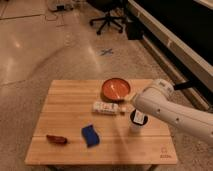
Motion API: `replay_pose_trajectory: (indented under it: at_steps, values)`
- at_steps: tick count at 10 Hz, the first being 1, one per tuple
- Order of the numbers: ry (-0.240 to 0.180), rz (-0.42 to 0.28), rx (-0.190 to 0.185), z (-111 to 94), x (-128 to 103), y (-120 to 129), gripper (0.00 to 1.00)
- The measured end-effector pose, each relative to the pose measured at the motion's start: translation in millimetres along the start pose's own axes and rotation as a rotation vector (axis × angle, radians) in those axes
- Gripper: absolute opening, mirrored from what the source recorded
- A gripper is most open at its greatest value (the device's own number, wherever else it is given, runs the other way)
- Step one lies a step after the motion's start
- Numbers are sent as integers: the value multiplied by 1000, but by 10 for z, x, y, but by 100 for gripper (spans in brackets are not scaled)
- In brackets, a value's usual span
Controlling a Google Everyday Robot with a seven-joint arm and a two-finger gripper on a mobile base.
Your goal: Pick up the ceramic bowl
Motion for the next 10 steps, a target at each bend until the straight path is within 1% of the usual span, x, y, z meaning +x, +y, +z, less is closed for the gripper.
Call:
replay_pose_trajectory:
  at_steps: [8, 9, 10]
  values:
    - [0, 1, 0, -2, 2, -1, 78]
    - [-2, 2, -2, -12, 13, -3, 78]
    - [-2, -8, -4, -42, 82, -78, 78]
